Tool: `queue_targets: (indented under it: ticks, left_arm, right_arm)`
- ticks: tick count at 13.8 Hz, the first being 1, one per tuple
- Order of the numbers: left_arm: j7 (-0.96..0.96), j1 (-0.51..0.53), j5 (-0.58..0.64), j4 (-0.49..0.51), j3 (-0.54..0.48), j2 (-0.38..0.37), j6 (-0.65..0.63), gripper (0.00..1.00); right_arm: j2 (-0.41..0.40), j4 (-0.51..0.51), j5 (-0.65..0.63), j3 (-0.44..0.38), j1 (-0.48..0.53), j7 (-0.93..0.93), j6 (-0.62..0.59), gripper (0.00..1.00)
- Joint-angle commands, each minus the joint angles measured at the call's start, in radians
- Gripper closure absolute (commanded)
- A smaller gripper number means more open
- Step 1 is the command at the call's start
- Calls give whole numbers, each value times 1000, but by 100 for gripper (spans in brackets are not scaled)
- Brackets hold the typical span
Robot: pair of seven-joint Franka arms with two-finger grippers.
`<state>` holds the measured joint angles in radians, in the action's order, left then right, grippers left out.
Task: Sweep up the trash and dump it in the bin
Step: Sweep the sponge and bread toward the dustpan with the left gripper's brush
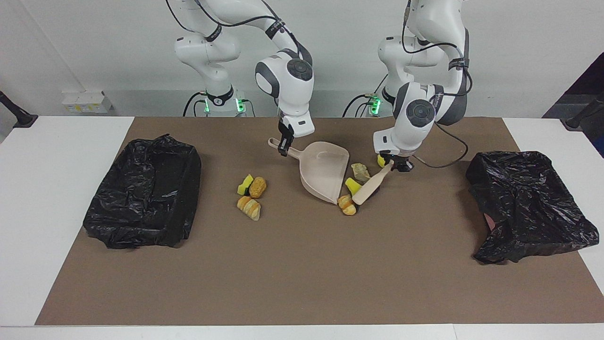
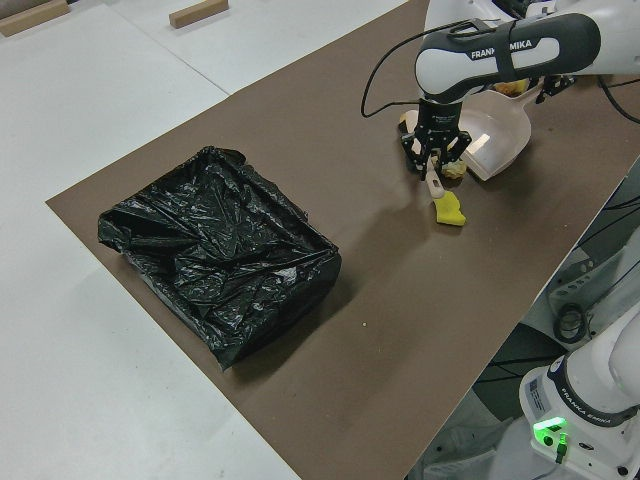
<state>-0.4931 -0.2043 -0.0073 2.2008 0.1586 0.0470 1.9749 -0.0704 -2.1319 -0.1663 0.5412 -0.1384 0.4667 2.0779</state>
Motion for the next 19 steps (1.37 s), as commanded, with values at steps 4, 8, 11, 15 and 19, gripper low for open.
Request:
queue_targets:
  ticks: [4, 8, 11, 15, 19]
  left_arm:
    - [174, -10, -83, 0, 107, -97, -125, 100]
    - [176, -6, -184, -21, 127, -231, -275, 100]
    - [252, -9, -186, -27, 124, -280, -375, 100]
    - [567, 19, -168, 23, 118, -315, -392, 100]
    - [879, 77, -105, 137, 116, -406, -406, 100]
  right_arm:
    - [6, -31, -41, 10, 5, -52, 27, 100]
    - [6, -31, -41, 11, 5, -54, 22, 100]
    - [6, -31, -41, 10, 5, -56, 24, 100]
    - [-15, -29, -41, 10, 9, -25, 45, 100]
    - [-25, -29, -53, 10, 14, 67, 88, 100]
